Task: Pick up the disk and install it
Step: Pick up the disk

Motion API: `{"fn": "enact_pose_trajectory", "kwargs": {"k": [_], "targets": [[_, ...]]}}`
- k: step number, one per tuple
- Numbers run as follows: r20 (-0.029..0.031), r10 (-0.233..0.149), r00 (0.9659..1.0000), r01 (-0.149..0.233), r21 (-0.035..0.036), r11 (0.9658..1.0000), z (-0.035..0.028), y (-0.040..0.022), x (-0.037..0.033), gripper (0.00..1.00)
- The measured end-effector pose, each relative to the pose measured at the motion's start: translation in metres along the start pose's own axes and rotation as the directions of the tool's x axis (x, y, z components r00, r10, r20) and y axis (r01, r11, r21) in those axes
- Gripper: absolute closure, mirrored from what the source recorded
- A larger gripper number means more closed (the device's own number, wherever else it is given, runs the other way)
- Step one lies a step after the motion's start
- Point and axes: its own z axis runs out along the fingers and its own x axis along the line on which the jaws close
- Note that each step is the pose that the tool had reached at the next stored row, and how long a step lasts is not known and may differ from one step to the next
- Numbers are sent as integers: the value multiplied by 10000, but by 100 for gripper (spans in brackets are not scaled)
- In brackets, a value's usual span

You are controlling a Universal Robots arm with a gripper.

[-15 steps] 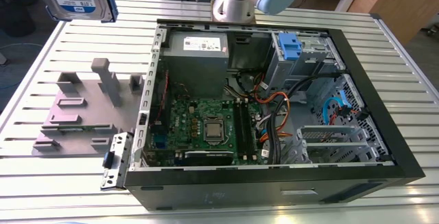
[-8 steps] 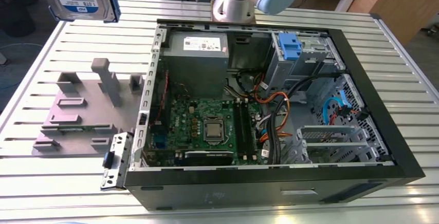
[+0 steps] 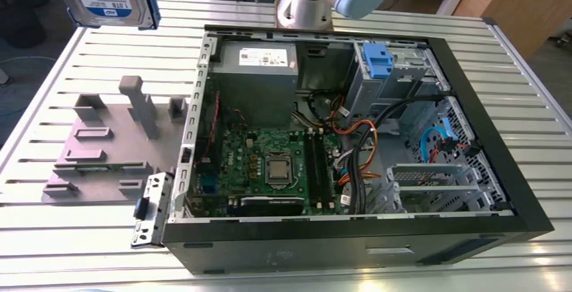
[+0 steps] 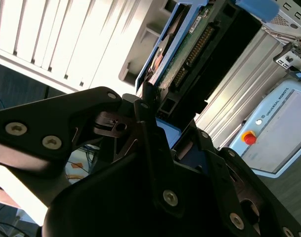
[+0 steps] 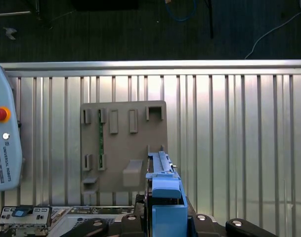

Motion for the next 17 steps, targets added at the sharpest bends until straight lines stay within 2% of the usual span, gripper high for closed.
{"fn": "enact_pose_trajectory", "kwargs": {"k": [17], "targets": [[0,-1,10000,1,-3,10000,-1,-95,-2,63]]}}
